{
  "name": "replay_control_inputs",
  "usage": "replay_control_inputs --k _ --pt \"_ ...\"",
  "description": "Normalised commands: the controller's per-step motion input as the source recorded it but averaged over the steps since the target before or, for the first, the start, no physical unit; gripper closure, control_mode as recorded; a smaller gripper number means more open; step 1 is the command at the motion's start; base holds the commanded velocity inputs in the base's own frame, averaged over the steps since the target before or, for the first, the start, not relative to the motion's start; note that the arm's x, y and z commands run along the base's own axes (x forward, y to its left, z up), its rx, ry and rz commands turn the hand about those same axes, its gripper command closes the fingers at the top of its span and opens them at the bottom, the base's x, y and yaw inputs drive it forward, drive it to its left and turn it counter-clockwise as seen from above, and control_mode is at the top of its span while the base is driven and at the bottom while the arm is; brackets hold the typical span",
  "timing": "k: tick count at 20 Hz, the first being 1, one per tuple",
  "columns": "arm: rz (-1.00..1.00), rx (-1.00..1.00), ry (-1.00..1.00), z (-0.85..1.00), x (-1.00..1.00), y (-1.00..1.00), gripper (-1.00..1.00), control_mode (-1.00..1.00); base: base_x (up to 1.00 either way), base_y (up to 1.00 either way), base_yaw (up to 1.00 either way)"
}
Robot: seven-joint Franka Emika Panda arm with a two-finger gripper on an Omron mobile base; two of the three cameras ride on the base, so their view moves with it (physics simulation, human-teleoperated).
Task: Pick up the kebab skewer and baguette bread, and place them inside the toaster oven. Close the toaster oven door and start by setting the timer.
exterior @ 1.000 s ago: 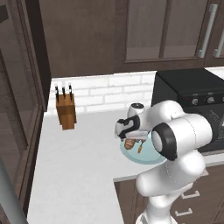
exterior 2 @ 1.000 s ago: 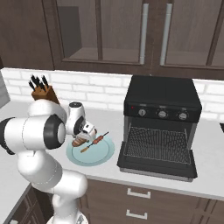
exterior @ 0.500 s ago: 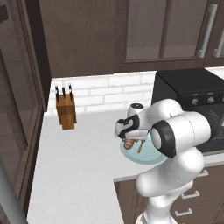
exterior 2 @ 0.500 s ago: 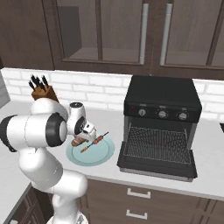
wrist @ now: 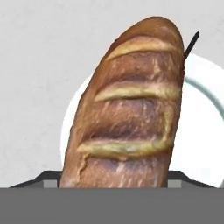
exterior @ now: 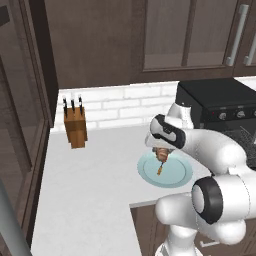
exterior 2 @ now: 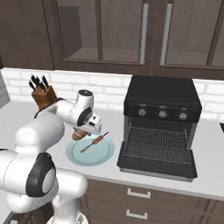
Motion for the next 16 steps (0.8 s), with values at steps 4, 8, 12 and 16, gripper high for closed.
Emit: replay_control_inputs --k 4,8,12,16 --pt "0.24 0.00 -0.02 0.95 -0.98 -0.72 1.00 -1.00 0.00 0.00 0.00" --pt "0.23 -0.05 0.00 0.58 -0.68 -0.98 1.00 -1.00 0.00 0.00 0.00" --pt "0.24 -0.07 0.00 0.33 -0.52 -1.00 1.00 -1.00 0.00 0.00 0.00" --pt "0.18 -0.08 -0.02 0.14 -0.24 -0.99 1.00 -1.00 0.00 0.00 0.00"
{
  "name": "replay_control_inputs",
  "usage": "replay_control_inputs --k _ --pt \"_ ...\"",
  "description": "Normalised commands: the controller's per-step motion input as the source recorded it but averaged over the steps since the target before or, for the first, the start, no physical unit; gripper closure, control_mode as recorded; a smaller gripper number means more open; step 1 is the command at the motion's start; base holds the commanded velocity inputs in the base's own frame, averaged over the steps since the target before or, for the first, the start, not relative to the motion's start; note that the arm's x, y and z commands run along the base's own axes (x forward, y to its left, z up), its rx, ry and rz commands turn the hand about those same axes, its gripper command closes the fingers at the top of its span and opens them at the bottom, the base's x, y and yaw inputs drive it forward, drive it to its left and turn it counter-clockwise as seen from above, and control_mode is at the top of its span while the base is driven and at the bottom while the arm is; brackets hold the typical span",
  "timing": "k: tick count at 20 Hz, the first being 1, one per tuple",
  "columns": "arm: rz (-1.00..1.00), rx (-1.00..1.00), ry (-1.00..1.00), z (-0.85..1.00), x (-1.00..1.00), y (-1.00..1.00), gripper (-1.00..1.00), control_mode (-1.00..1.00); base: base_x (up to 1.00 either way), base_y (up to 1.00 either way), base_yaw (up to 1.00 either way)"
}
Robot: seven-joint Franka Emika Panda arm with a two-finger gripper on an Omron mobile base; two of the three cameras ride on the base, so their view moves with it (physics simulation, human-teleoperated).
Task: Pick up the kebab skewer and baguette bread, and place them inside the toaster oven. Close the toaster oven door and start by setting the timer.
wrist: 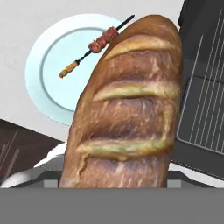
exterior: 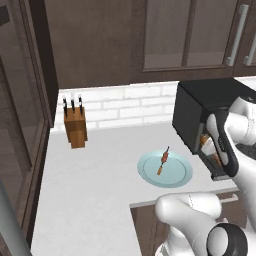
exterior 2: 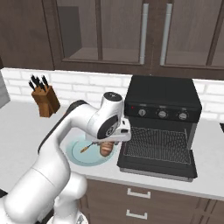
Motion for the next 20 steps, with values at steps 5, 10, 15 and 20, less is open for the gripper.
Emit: replay_control_inputs --k 5,10,15,20 --pt "0.09 -0.06 0.00 0.01 0.07 -0.77 1.00 -1.00 0.00 0.00 0.00" --pt "0.00 0.00 0.00 0.00 0.17 -0.27 1.00 -1.00 0.00 0.00 0.00" --pt "0.00 0.01 -0.02 -0.07 0.36 -0.08 1.00 -1.00 0.00 0.00 0.00" --pt "0.00 0.00 -0.22 -0.20 0.15 -0.16 1.00 -1.00 0.00 0.00 0.00"
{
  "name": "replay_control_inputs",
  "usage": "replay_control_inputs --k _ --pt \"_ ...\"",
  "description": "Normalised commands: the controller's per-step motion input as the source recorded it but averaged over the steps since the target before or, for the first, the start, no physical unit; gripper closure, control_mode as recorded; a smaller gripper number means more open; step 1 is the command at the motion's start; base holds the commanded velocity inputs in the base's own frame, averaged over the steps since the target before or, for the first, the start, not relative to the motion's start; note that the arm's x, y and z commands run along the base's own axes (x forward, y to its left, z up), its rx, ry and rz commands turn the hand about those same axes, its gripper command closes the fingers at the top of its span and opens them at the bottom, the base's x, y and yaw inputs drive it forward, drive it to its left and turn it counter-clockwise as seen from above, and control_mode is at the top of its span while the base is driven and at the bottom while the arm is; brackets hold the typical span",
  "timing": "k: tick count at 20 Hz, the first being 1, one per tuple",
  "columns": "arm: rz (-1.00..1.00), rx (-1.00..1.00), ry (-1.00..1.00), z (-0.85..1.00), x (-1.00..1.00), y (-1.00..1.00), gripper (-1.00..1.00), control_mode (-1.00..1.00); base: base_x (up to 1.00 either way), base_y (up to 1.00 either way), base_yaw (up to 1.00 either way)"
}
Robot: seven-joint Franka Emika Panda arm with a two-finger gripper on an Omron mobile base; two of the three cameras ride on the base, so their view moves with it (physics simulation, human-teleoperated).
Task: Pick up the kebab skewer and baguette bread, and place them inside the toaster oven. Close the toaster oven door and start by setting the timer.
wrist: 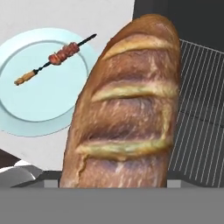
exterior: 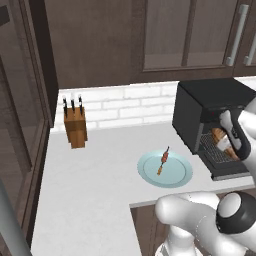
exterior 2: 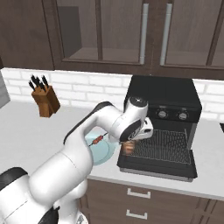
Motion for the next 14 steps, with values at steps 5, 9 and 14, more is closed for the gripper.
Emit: replay_control_inputs --k 5,9,14 --pt "-0.02 0.04 -0.22 -0.13 0.08 -0.25 1.00 -1.00 0.00 0.00 0.00" --pt "-0.05 0.04 -0.01 -0.04 0.39 -0.28 1.00 -1.00 0.00 0.00 0.00" --pt "-0.06 0.02 0.02 -0.12 0.32 -0.08 1.00 -1.00 0.00 0.00 0.00"
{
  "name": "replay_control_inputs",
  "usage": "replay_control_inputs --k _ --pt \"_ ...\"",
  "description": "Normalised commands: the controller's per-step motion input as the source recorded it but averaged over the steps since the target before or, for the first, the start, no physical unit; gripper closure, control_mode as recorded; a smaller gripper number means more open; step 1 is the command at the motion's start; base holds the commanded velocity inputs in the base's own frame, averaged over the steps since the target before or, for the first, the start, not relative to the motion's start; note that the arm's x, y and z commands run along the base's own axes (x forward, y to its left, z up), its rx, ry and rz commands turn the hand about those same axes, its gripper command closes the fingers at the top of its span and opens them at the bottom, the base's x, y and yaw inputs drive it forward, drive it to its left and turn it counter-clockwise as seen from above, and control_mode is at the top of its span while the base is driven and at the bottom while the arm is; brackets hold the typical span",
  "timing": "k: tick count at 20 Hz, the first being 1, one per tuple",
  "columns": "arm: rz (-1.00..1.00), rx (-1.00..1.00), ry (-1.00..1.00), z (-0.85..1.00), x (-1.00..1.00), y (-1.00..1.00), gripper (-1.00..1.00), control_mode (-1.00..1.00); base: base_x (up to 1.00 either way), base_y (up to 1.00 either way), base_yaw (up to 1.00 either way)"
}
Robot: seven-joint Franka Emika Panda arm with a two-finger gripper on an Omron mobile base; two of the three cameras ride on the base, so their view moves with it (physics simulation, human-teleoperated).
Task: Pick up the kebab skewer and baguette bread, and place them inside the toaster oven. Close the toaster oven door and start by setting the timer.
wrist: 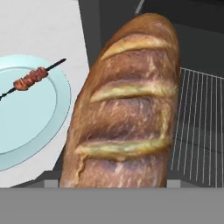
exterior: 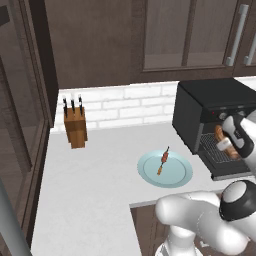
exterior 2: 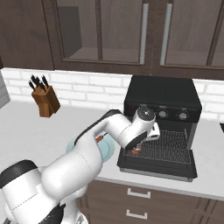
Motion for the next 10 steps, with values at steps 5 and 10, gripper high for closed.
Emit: replay_control_inputs --k 5,10 --pt "-0.04 0.00 0.00 -0.37 0.21 -0.15 1.00 -1.00 0.00 0.00 0.00" --pt "-0.02 0.00 0.00 -0.20 0.20 -0.23 1.00 -1.00 0.00 0.00 0.00"
